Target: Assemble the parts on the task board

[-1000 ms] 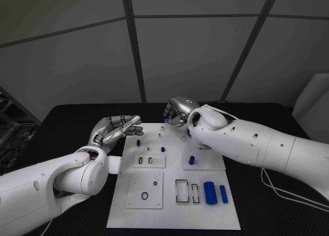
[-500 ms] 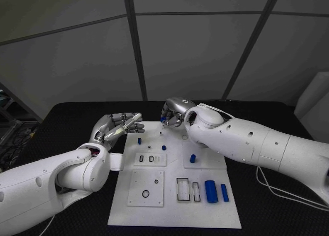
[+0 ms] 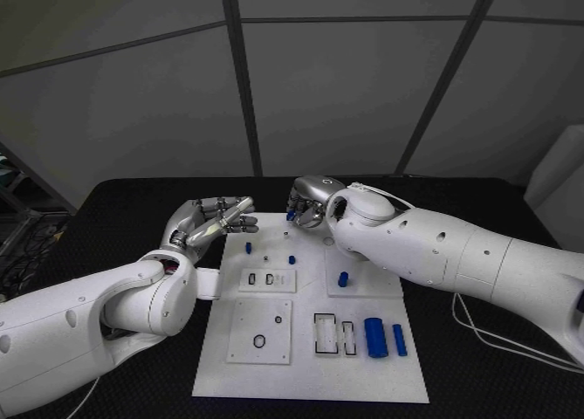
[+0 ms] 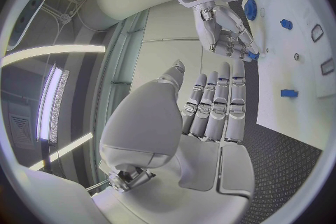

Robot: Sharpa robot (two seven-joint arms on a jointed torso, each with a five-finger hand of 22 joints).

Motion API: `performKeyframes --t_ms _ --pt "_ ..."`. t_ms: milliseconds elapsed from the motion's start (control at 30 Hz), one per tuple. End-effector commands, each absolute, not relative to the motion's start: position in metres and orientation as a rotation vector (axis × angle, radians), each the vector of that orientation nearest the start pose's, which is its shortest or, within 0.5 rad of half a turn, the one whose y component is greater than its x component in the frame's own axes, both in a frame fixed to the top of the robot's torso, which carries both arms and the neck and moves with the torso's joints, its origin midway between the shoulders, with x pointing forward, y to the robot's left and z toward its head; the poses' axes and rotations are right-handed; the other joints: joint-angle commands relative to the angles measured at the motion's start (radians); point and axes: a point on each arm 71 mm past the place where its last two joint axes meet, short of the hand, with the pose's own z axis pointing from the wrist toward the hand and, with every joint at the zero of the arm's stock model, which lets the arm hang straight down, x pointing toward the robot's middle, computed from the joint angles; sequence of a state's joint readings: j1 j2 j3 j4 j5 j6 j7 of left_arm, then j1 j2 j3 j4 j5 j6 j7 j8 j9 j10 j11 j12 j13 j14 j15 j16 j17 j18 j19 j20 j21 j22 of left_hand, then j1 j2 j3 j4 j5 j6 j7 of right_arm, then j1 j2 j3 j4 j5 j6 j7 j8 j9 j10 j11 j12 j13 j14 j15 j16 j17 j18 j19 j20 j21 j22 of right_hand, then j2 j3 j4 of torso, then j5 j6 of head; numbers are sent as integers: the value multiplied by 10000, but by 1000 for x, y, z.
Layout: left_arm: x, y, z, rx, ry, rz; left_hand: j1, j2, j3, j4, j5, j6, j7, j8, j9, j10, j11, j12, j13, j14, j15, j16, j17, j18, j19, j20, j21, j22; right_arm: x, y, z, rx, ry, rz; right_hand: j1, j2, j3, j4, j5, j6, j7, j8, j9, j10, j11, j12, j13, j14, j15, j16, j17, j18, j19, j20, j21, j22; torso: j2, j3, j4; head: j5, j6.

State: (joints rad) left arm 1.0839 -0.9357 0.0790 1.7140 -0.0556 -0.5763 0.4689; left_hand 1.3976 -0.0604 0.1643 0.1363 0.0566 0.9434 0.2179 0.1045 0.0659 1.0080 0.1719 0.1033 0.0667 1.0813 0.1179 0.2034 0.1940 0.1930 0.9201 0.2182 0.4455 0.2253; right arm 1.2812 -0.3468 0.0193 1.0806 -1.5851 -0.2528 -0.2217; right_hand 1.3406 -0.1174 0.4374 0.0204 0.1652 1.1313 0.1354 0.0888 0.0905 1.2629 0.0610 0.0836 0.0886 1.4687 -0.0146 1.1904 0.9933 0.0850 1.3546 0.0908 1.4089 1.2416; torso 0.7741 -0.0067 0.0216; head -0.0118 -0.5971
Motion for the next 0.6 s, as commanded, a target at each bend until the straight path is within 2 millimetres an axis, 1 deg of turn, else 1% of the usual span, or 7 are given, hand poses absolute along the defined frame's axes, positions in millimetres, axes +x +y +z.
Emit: performKeyframes --t_ms 33,167,433,600 --pt "453 215 -165 -11113 12310 -14613 -109 -23 -19 -58 -40 3 54 -32 -3 -30 7 -43 -7 -43 26 -60 9 -154 -67 21 69 15 564 -65 -145 -2477 16003 5251 -63 -12 1 76 32 -57 -1 -18 -9 -21 38 -45 10 233 -10 44 -6 -159 39 30 54 -4 2 3 -4 11 -12" --pt "453 215 -165 -11107 12307 -14617 -109 -23 -19 -58 -40 3 54 -32 -3 -30 7 -43 -7 -43 26 -60 9 -154 -67 21 69 15 565 -65 -147 -2509 16111 5180 -66 -14 3 81 35 -67 4 -27 -11 -31 43 -54 10 230 -7 48 -6 -157 31 32 51 -11 4 13 -9 25 -33" --pt "454 215 -164 -11101 12295 -14607 -106 -19 -21 -71 -39 3 58 -42 -3 -34 12 -54 -6 -58 31 -78 15 -155 -86 25 71 17 566 -65 -147 -2453 16111 5111 -78 -26 7 96 56 -97 16 -53 -17 -63 57 -79 8 219 5 56 -13 -154 15 42 46 -23 6 18 -7 29 -37" --pt "454 215 -164 -11099 12296 -14611 -106 -19 -21 -71 -39 3 58 -42 -3 -34 12 -54 -6 -58 31 -78 15 -155 -86 25 71 17 566 -66 -148 -2433 16147 5065 -81 -37 7 99 63 -115 22 -67 -21 -84 64 -93 6 212 11 51 -27 -152 6 46 43 -30 16 14 -8 25 -41"
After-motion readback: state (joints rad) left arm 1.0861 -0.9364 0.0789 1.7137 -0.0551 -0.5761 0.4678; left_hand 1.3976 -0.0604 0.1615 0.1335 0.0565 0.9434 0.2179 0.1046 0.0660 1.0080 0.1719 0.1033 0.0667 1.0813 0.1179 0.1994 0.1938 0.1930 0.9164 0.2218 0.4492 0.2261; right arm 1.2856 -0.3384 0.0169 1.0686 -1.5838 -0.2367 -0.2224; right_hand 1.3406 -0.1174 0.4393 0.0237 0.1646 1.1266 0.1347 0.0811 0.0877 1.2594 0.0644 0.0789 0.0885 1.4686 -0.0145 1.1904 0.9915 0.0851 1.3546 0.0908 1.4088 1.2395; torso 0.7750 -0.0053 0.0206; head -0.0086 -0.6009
